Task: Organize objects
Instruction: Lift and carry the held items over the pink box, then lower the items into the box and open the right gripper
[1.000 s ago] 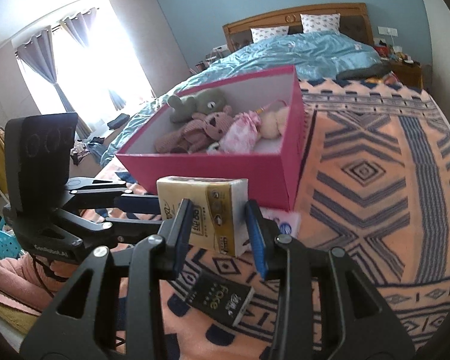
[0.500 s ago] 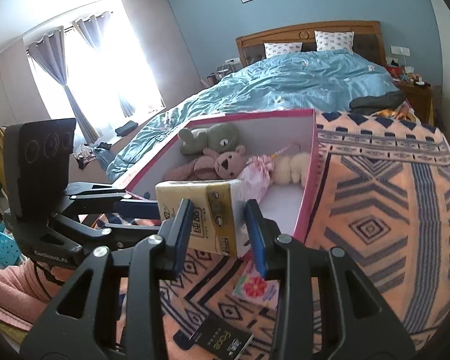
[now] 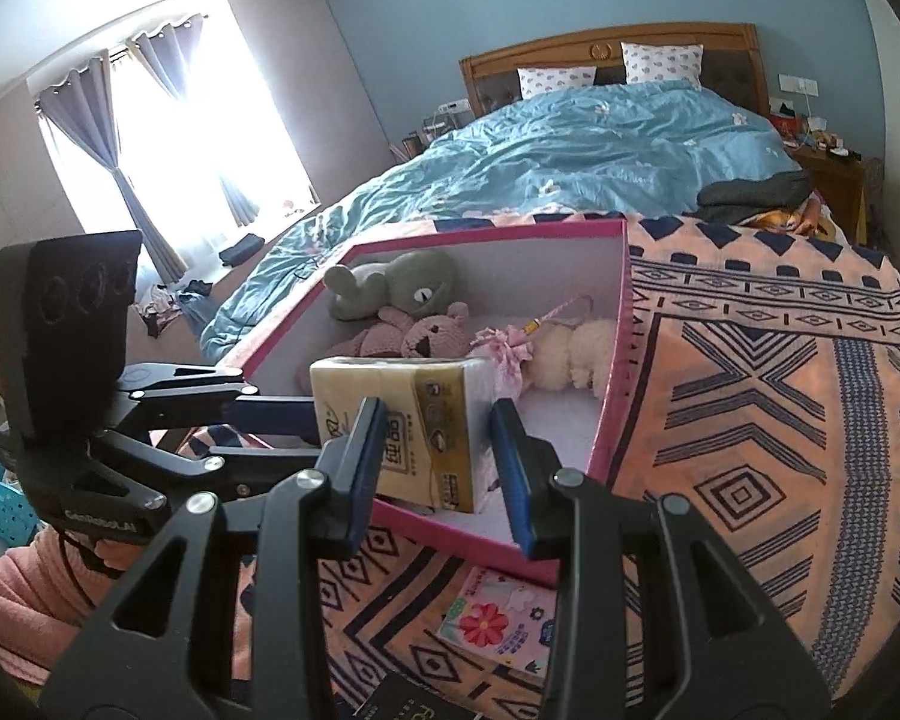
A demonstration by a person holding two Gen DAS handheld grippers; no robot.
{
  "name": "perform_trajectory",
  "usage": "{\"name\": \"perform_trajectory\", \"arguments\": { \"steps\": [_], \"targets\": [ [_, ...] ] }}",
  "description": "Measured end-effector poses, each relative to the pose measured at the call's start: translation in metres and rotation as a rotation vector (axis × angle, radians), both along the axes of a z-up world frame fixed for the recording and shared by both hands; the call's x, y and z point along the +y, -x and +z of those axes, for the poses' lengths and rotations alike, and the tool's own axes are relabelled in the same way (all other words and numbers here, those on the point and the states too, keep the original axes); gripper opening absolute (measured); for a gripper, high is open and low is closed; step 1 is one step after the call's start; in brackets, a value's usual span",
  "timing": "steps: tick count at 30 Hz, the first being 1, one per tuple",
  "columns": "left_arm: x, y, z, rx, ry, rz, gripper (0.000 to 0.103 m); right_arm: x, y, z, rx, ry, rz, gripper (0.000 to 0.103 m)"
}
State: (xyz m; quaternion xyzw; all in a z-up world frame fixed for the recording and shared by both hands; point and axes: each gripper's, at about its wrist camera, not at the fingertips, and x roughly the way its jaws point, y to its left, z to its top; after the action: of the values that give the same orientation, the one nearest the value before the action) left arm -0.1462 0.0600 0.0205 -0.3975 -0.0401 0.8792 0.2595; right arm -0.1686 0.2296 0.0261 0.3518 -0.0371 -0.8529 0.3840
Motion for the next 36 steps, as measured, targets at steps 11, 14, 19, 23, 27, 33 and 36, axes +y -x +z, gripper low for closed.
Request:
{"name": "perform_trajectory", "arguments": {
  "steps": [11,14,19,23,27,33,36],
  "targets": [
    [-0.002,0.014,-0.016,-0.066,0.003,0.001,0.034,-0.007,0.014,-0.016,-0.054,-0.042,-0.009,0.04],
    [-0.001,0.017,-0.019,-0.081,0.005,-0.002,0.034,-0.009,0.016,-0.02,-0.062,-0.056,-0.015,0.04],
    [-0.002,0.024,-0.023,-0.109,0.001,-0.003,0.034,-0.013,0.02,-0.024,-0.076,-0.093,-0.038,0.04],
    [0.001,0.029,-0.027,-0.124,0.019,0.007,0.034,-0.015,0.024,-0.027,-0.076,-0.118,-0.061,0.04],
    [0.001,0.032,-0.031,-0.137,0.026,0.021,0.034,-0.015,0.025,-0.025,-0.067,-0.117,-0.079,0.04],
    [-0.001,0.026,-0.032,-0.118,0.033,0.034,0.034,-0.008,0.021,-0.021,-0.045,-0.093,-0.086,0.047],
    [-0.002,0.021,-0.031,-0.102,0.031,0.033,0.036,-0.004,0.018,-0.022,-0.043,-0.086,-0.081,0.047]
  ]
}}
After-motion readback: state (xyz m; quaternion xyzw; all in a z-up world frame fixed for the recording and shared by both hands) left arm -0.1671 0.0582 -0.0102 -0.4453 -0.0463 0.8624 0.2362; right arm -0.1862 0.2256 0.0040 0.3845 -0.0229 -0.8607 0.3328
